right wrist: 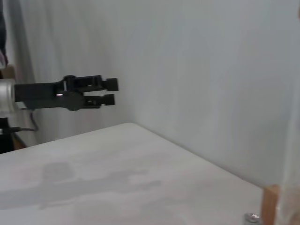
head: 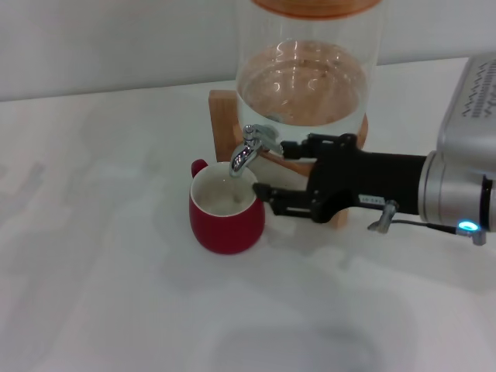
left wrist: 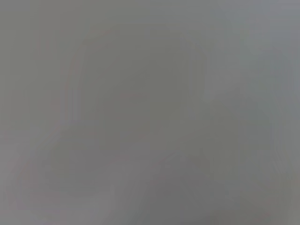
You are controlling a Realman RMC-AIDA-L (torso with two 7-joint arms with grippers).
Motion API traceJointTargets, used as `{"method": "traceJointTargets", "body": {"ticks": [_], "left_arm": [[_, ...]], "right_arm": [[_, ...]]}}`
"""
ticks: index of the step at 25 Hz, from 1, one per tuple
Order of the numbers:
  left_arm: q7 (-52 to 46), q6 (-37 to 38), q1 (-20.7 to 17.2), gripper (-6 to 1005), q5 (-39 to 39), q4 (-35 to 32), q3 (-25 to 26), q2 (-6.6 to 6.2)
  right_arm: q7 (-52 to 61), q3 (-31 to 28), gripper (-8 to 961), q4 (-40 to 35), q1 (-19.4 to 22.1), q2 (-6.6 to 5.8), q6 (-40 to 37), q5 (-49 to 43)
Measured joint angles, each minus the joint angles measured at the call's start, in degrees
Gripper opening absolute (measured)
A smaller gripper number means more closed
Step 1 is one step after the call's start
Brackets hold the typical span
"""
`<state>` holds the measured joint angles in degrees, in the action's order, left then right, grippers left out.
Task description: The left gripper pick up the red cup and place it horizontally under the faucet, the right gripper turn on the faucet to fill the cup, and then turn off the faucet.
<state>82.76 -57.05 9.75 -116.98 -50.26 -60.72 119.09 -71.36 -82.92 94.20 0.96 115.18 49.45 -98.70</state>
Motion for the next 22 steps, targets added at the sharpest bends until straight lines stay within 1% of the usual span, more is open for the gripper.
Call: {"method": "traceJointTargets", "body": {"ticks": [4,17,22], "left_arm": [[-0.1,0.1,0.0,833,0.0,0.0,0.1,0.00],[-0.4,-0.1,0.0,833,0.2,0.2,0.6,0.03],[-0.5,-0.2,-0.6,833,0.3,0.1,0.6,0.02]], "right_arm": [[-0.1,1.0,722,0.6,-0.3,-0.14,0.7,0.0],[-0.2,2.7,722,1.4,-1.2,-0.03,2.4,-1.2],[-0.1,1.6,722,2.5,0.2,-0.14,2.4,-0.9]]}}
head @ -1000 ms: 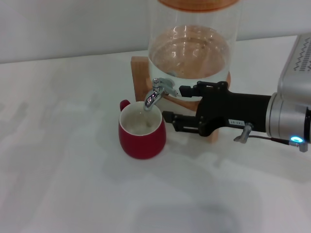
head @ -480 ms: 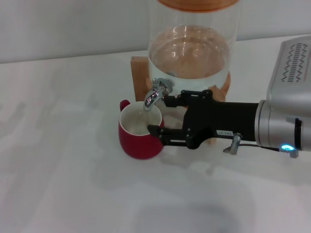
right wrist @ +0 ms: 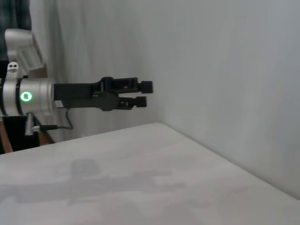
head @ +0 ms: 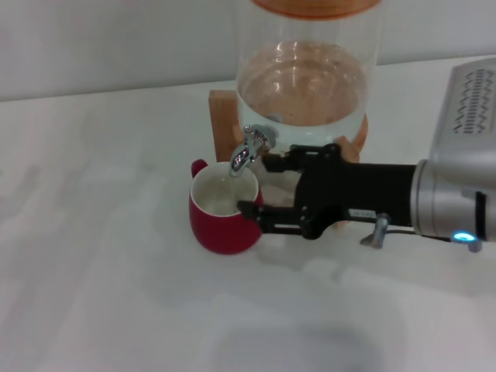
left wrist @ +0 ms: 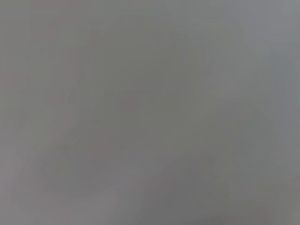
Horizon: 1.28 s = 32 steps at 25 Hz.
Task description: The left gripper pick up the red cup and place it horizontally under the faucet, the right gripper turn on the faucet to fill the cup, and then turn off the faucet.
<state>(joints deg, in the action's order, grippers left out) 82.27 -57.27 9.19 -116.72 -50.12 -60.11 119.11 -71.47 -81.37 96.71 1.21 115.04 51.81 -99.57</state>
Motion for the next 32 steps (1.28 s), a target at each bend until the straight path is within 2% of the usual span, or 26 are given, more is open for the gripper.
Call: {"method": "traceJointTargets", "body": {"ticks": [8,16,20,32], "left_arm": [[0.0,0.1,-0.2,833,0.0,-0.1,0.0,-0.02],[0.3,0.7,-0.2,833,0.1,0.2,0.0,-0.13],[0.3,0.9,-0.2,833,0.1,0.3,0.5,-0.15],[0.4,1.5,0.0,833,0.3,0.5,0.8,-0.11]], "right_arm": [[-0.4,-4.7,722,3.5,6.3,0.13,-0.2,0.2],[0.3,-10.8,722,4.7,12.5,0.27,-4.3,0.9],[0.7,-11.9,722,4.5,13.6,0.16,-3.6,1.8],[0.8,-13.2,722,4.3,12.7,0.17,0.6,2.4]]}}
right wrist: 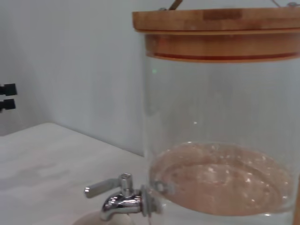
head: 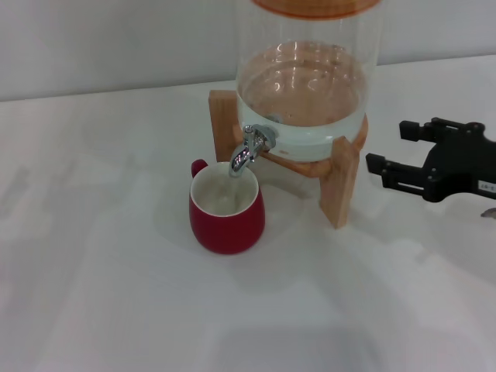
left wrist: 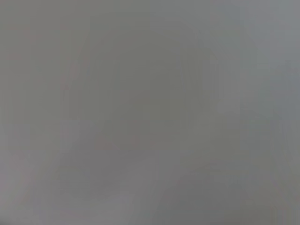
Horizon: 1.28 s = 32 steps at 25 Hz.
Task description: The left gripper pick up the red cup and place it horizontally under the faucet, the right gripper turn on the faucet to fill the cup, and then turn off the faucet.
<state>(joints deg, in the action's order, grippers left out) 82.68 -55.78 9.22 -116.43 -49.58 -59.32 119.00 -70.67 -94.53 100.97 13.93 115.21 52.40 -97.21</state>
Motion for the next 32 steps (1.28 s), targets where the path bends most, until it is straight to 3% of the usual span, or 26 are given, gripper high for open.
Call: {"method": "traceJointTargets", "body": {"ticks": [9,17,26,32], "left_arm": [[0.0,1.5,0.2,833,0.0,0.2,-0.1,-0.01],[0.0,2.2,0.5,833,0.6,0.2,-0.2,0.06],[0.0,2.2,0.5,833,0.7,0.2,-0.1,0.09],[0.0,2.2,0.5,833,0.7,0.2,-0.1,0.03]], "right_arm": [[-0.3,1.5,722,0.5,-2.1,0.06,6.5,2.1],[-1.2,7.0,722,0.6,-6.9,0.04,9.2,1.9],[-0.4,17.2,722,1.4,-11.6,0.08,2.9,-2.0],[8.1,23.9,722,3.8,-14.3,0.06,-4.7,-14.2]]}}
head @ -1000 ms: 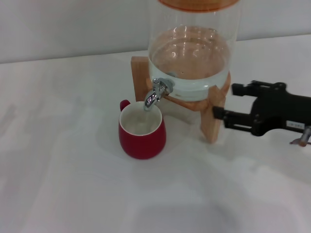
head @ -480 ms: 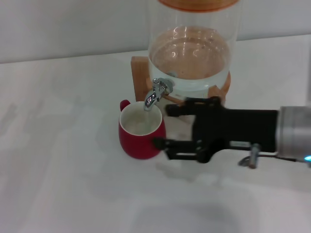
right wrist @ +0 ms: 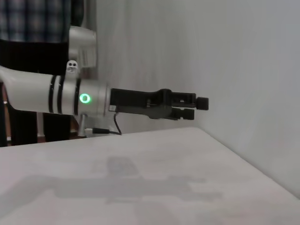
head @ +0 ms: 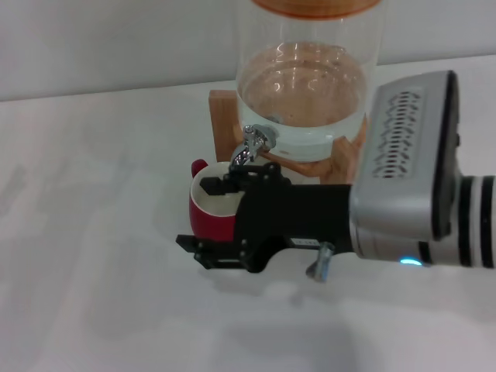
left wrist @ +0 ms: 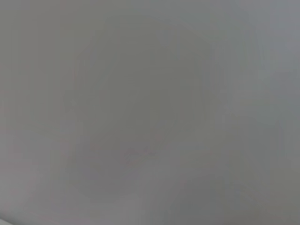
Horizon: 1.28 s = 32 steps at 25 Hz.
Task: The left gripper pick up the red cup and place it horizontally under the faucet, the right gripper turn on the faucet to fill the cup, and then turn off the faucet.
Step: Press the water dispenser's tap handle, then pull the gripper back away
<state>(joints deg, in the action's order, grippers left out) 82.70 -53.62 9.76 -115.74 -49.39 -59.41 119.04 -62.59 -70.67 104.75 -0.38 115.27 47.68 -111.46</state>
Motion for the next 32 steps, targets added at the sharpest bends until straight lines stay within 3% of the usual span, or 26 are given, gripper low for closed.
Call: {"method": "traceJointTargets", "body": {"ticks": [32], "left_arm": [[0.0,-1.5,-0.8,833,0.0,-0.4,-0.3,0.05]], "right_arm": [[0.1,-4.1,722,-3.7,0.0,-0.13,-2.0,2.4]]}}
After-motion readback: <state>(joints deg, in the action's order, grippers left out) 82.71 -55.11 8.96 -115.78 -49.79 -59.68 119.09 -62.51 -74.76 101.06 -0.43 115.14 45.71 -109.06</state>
